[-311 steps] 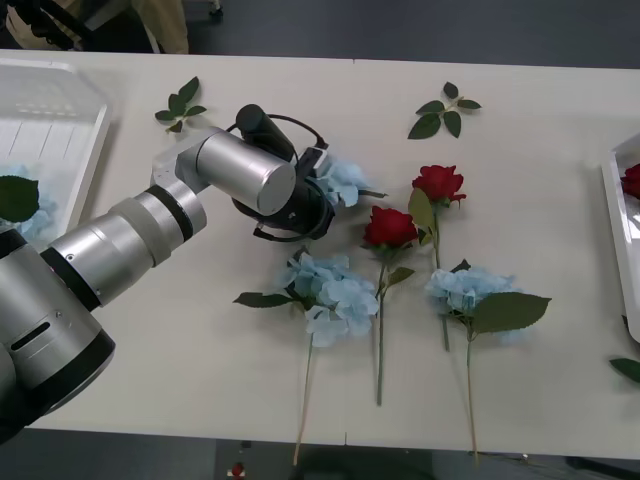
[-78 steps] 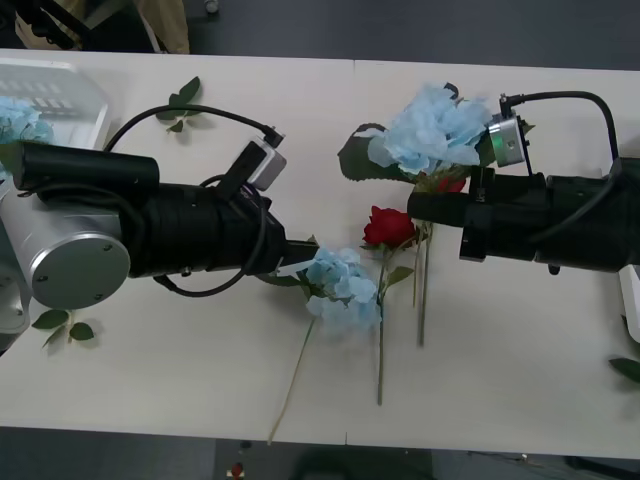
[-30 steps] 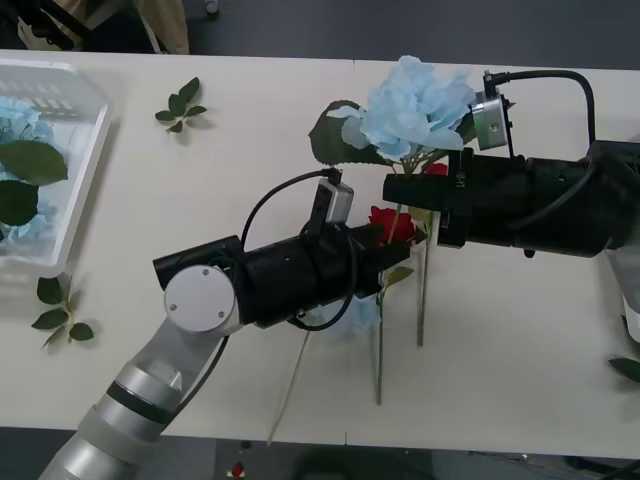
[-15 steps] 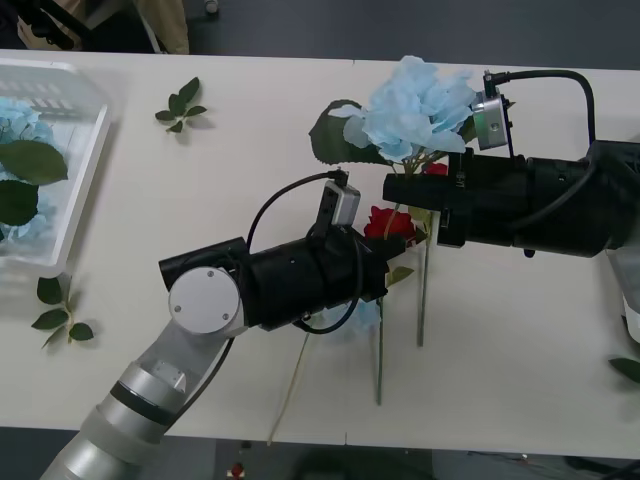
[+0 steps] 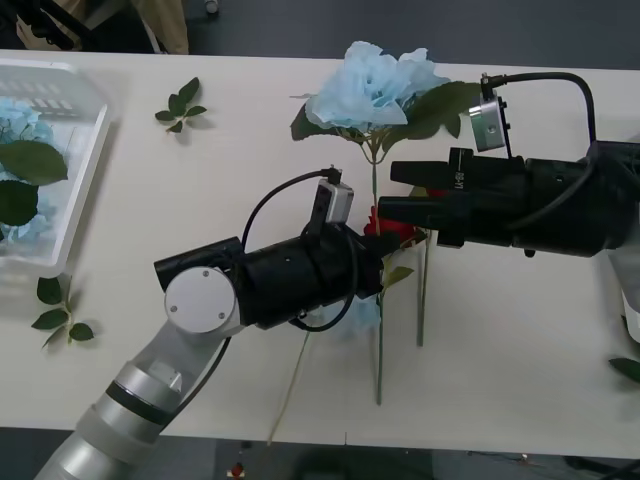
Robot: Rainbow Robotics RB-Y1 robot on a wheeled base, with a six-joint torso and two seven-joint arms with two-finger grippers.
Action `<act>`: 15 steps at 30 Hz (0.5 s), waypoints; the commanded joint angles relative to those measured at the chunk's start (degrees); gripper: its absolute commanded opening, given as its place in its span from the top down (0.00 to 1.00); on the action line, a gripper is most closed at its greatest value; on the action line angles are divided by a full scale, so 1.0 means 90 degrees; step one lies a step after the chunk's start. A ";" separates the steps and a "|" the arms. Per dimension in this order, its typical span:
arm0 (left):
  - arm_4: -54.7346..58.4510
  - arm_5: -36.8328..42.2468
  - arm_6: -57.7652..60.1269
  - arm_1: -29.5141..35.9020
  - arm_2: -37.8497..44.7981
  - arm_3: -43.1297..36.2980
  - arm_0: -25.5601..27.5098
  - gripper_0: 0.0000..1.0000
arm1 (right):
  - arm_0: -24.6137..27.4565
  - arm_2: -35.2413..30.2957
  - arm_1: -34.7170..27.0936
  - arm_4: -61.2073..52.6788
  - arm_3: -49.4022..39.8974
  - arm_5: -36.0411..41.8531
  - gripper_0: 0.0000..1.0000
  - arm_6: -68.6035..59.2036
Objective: Put the red flowers into the right box and the blue flowers into the left box
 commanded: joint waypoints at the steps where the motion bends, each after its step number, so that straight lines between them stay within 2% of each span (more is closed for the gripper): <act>1: 0.0301 -0.0086 -0.0320 0.0474 0.0085 -0.0189 -0.0259 1.00 | -0.0306 -0.0068 -0.0082 -0.0024 0.0109 0.0132 0.00 0.0350; 4: 0.0877 -0.0106 -0.0300 0.1089 0.0290 -0.0355 -0.0278 1.00 | -0.0335 -0.0078 -0.0111 -0.0024 0.0168 0.0142 0.00 0.0359; 9: 0.3016 0.0304 -0.0183 0.2407 0.0807 -0.0404 -0.0337 1.00 | -0.0433 -0.0078 -0.0238 -0.0034 0.0373 0.0337 0.00 0.0184; 13: 0.3123 0.0998 0.0403 0.3257 0.1432 -0.0306 -0.0327 1.00 | -0.0531 -0.0078 -0.0453 -0.0014 0.0598 0.0630 0.00 -0.0334; 15: 0.3123 0.1623 0.0940 0.3716 0.1960 -0.0111 -0.0327 1.00 | -0.0677 -0.0078 -0.0599 0.0084 0.0803 0.0913 0.00 -0.0783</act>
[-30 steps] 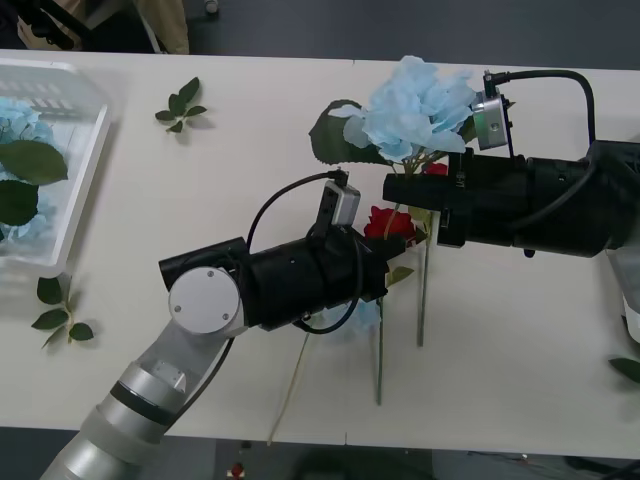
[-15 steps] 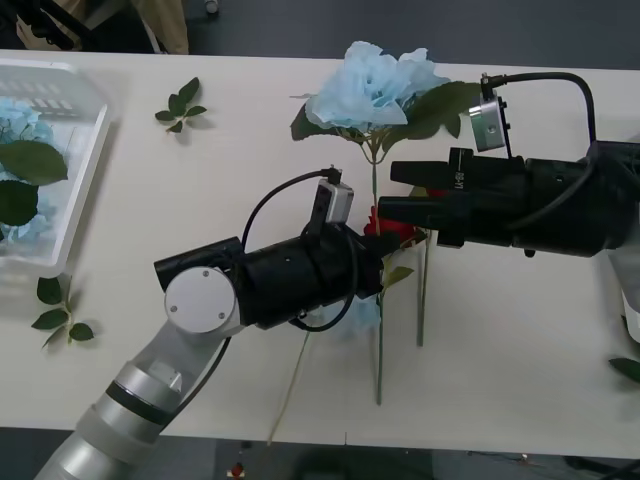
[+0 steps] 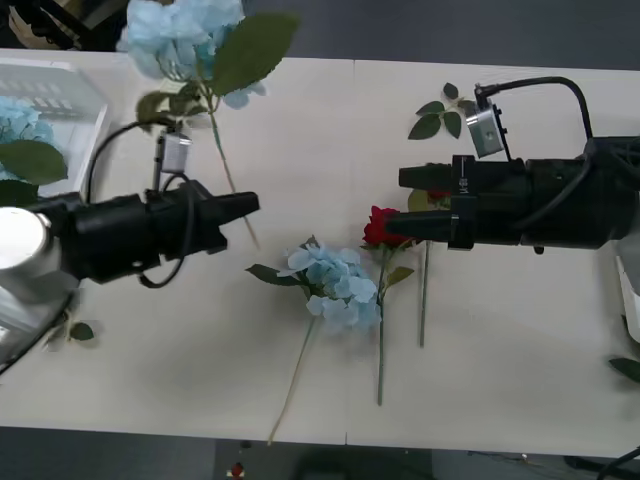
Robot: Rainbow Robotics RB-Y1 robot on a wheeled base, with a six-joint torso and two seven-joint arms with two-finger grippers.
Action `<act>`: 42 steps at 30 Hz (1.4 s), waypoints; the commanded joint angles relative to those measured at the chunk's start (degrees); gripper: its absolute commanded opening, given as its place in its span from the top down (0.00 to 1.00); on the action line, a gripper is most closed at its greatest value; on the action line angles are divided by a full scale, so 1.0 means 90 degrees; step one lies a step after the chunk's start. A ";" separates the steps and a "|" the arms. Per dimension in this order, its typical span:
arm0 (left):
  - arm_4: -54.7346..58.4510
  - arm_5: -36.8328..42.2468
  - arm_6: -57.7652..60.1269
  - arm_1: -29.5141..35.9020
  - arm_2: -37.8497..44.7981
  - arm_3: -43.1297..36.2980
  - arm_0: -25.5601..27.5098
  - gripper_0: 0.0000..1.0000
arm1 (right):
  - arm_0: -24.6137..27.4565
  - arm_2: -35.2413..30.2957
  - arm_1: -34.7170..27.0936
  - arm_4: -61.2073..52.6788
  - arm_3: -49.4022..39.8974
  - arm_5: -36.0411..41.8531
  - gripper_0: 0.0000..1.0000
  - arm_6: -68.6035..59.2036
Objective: Put the red flowers into the right box and the blue flowers into the left box
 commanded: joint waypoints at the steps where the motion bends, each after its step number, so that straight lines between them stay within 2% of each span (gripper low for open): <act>1: 0.0051 0.0915 0.1026 0.0782 0.0925 0.0128 -0.0144 1.00 | -0.0397 -0.0071 -0.0450 0.0124 0.0236 0.0388 0.00 -0.0993; 6: -0.0437 0.2380 0.2062 0.1612 0.2126 0.0841 -0.0154 1.00 | -0.0768 -0.0071 -0.0714 0.0652 0.0597 0.1072 0.00 -0.2507; 10: -0.1023 0.3132 0.2569 0.2237 0.2682 0.1319 -0.0154 1.00 | -0.1061 -0.0071 -0.0841 0.1042 0.0763 0.1609 0.00 -0.3777; 13: -0.1385 0.3367 0.2589 0.2569 0.2995 0.1729 -0.0174 1.00 | -0.1168 -0.0159 -0.0861 0.1345 0.0783 0.1853 0.00 -0.4538; 20: -0.2068 0.3406 0.2491 0.2891 0.3063 0.2677 -0.0652 1.00 | -0.1461 -0.0207 -0.0841 0.1950 0.0783 0.2234 0.00 -0.6091; 25: -0.3318 0.3376 0.2345 0.2901 0.3063 0.3204 -0.1209 1.00 | -0.1686 -0.0207 -0.0734 0.2595 0.0773 0.2498 0.00 -0.7351; 31: -0.4480 0.3249 0.2189 0.2901 0.2780 0.3575 -0.1746 1.00 | -0.2027 -0.0178 -0.0450 0.3806 0.0773 0.2888 0.00 -0.8171; 35: -0.5193 0.2820 0.2150 0.2901 0.2429 0.3575 -0.1775 1.00 | -0.2281 0.0212 -0.0294 0.4851 0.0783 0.2888 0.00 -0.8249; 42: -0.5935 0.2146 0.2130 0.2891 0.1755 0.4171 -0.1775 1.00 | -0.2359 0.1257 -0.0255 0.6023 0.0793 0.2087 0.00 -0.8337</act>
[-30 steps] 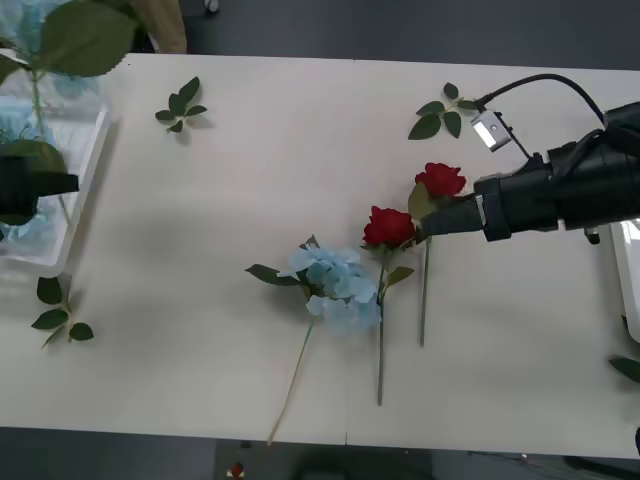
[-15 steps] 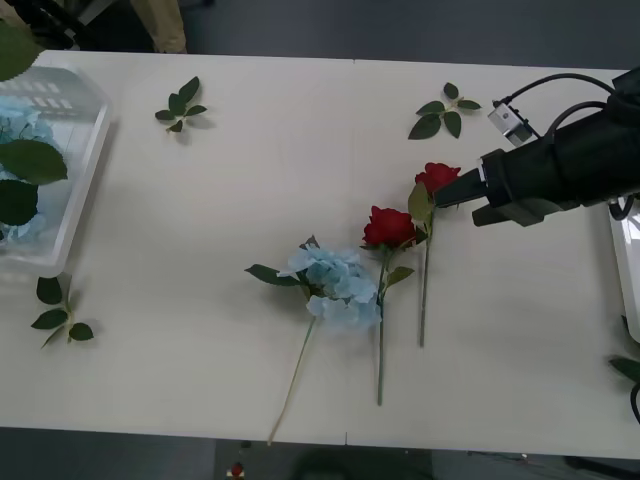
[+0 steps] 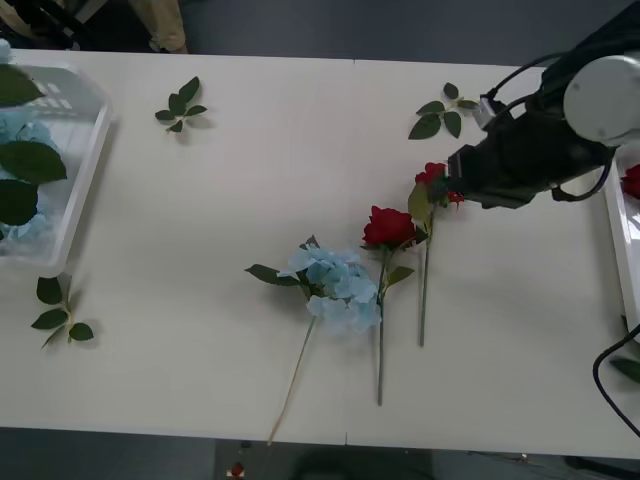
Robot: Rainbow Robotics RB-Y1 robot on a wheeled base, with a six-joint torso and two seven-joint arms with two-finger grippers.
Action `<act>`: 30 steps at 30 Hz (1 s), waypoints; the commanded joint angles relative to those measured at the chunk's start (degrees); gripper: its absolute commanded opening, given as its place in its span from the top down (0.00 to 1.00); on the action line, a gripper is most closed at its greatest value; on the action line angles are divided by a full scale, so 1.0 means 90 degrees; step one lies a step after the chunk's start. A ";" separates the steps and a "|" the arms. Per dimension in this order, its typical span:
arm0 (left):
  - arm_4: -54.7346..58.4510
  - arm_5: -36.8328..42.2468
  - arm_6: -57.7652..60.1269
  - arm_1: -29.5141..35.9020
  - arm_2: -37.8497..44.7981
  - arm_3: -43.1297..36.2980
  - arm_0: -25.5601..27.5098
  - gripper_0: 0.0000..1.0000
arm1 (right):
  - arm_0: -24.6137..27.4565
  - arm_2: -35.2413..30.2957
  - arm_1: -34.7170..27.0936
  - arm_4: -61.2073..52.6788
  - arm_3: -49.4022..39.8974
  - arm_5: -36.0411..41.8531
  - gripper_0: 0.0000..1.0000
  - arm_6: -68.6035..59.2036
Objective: Put the red flowers into the right box and the blue flowers into the left box
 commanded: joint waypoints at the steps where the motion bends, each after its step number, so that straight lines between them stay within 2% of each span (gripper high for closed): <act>1: -0.0155 -0.0392 0.0028 0.0158 -0.0194 0.0454 -0.0050 1.00 | -0.0148 0.0513 -0.0012 0.0464 -0.0085 -0.0307 0.00 -0.0348; 8: -0.0203 -0.1096 -0.0041 0.0167 -0.0819 0.0942 -0.0050 0.98 | -0.0148 0.1450 -0.0207 0.0854 0.0003 -0.1166 0.00 -0.0514; 10: -0.0203 -0.1242 -0.0050 0.0158 -0.0946 0.0952 -0.0050 0.96 | -0.0128 0.1577 -0.0207 0.0933 0.0062 -0.1313 0.00 -0.0534; 11: -0.0203 -0.1301 -0.0050 0.0167 -0.0995 0.0952 -0.0050 0.91 | -0.0128 0.1675 -0.0217 0.0972 0.0110 -0.1430 0.00 -0.0543; 12: -0.0203 -0.1349 -0.0041 0.0148 -0.0995 0.0952 -0.0050 0.65 | -0.0148 0.1763 -0.0217 0.1001 0.0169 -0.1576 0.00 -0.0553; 13: -0.0213 -0.1379 -0.0050 0.0138 -0.0995 0.0952 -0.0050 0.53 | -0.0148 0.1802 -0.0217 0.1011 0.0198 -0.1654 0.00 -0.0563; 14: -0.0223 -0.1467 -0.0050 0.0138 -0.0995 0.0952 -0.0050 0.35 | -0.0148 0.1890 -0.0217 0.1001 0.0267 -0.1830 0.00 -0.0573; 15: -0.0233 -0.1506 -0.0050 0.0138 -0.0995 0.0952 -0.0050 0.23 | -0.0148 0.1938 -0.0227 0.1011 0.0345 -0.1977 0.00 -0.0573; 18: -0.0223 -0.1554 -0.0041 0.0138 -0.0995 0.0952 -0.0050 0.05 | -0.0148 0.1948 -0.0227 0.1001 0.0481 -0.2162 0.00 -0.0534; 20: -0.0164 -0.1564 -0.0050 0.0138 -0.0985 0.0952 -0.0050 0.00 | -0.0128 0.1948 -0.0237 0.1001 0.0521 -0.2211 0.00 -0.0504; 24: -0.0057 -0.1554 -0.0060 0.0138 -0.0848 0.0913 -0.0070 0.00 | -0.0128 0.2017 -0.0237 0.0981 0.0716 -0.2445 0.00 -0.0446; 30: 0.0138 -0.0783 -0.0070 0.0138 -0.0252 0.0278 -0.0099 0.00 | -0.0148 0.2222 -0.0246 0.0942 0.1028 -0.2934 0.00 -0.0416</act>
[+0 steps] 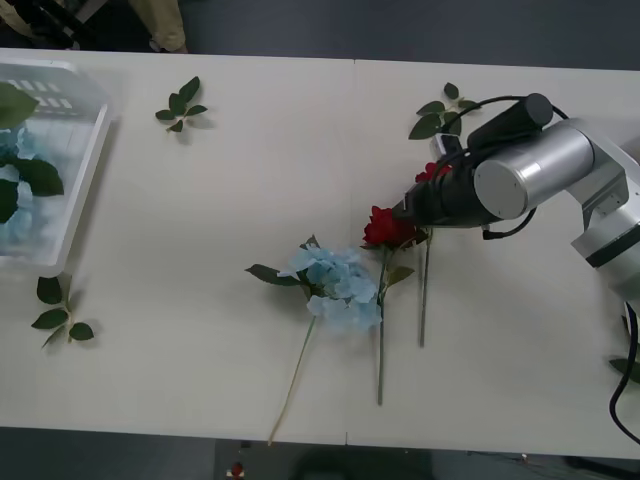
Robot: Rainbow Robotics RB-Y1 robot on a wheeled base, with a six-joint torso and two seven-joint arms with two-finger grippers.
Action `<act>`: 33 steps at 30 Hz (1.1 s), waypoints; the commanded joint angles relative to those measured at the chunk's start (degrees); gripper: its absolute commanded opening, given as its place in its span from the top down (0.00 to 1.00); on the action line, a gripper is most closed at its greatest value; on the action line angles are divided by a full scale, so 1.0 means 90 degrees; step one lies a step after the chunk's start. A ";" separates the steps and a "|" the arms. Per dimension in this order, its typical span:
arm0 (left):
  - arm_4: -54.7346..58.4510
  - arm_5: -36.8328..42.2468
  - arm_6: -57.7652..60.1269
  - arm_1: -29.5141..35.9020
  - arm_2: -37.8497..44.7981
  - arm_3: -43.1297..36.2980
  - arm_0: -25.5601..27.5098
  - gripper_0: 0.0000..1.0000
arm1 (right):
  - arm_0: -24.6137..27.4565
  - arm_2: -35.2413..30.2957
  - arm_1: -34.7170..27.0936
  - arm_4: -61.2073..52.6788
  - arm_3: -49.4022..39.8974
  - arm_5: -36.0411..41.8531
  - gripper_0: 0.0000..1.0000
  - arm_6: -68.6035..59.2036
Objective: Put the red flowers into the right box and the blue flowers into the left box
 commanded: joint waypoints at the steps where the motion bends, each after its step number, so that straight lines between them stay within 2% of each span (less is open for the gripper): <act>1: 0.0113 0.0608 -0.0069 0.0139 0.0641 -0.0729 -0.0109 0.00 | -0.0148 0.0189 -0.0215 -0.0051 0.0143 -0.0336 0.00 -0.0027; 6: 0.0357 0.1506 -0.0059 0.0139 0.1276 -0.1491 -0.0099 0.00 | -0.0206 0.0443 -0.0234 -0.0051 0.0368 -0.0678 0.00 -0.0018; 11: 0.1578 0.2082 0.0039 0.0081 0.1393 -0.2028 -0.0060 0.00 | -0.0265 0.0657 -0.0225 -0.0071 0.0631 -0.1020 0.00 0.0012; 16: 0.2369 0.2092 0.0166 -0.0466 0.1589 -0.2390 0.0164 0.00 | -0.0314 0.0853 -0.0215 -0.0080 0.0846 -0.1332 0.00 0.0041; 17: 0.2418 0.2092 0.0254 -0.0857 0.1725 -0.2770 0.0379 0.00 | -0.0343 0.0902 -0.0186 -0.0071 0.0954 -0.1420 0.00 0.0060; 20: 0.2174 0.2092 0.0791 -0.1472 0.1852 -0.3708 0.0819 0.00 | -0.0411 0.0970 -0.0098 -0.0080 0.1198 -0.1577 0.00 0.0109; 24: 0.1139 0.2141 0.1348 -0.2273 0.1843 -0.5261 0.1424 0.00 | -0.0538 0.1068 0.0049 -0.0012 0.1569 -0.1743 0.00 0.0178; 30: 0.0025 0.2981 0.1650 -0.3210 0.1442 -0.6540 0.1658 0.00 | -0.0626 0.1195 0.0107 -0.0012 0.1872 -0.1967 0.00 0.0285; 32: -0.0248 0.3254 0.1660 -0.3484 0.1188 -0.6774 0.1658 0.00 | -0.0626 0.1214 0.0107 -0.0022 0.1911 -0.2006 0.18 0.0334; 33: -0.0395 0.3362 0.1680 -0.3611 0.1012 -0.6872 0.1658 0.00 | -0.0626 0.1214 0.0107 -0.0022 0.1911 -0.2006 0.31 0.0353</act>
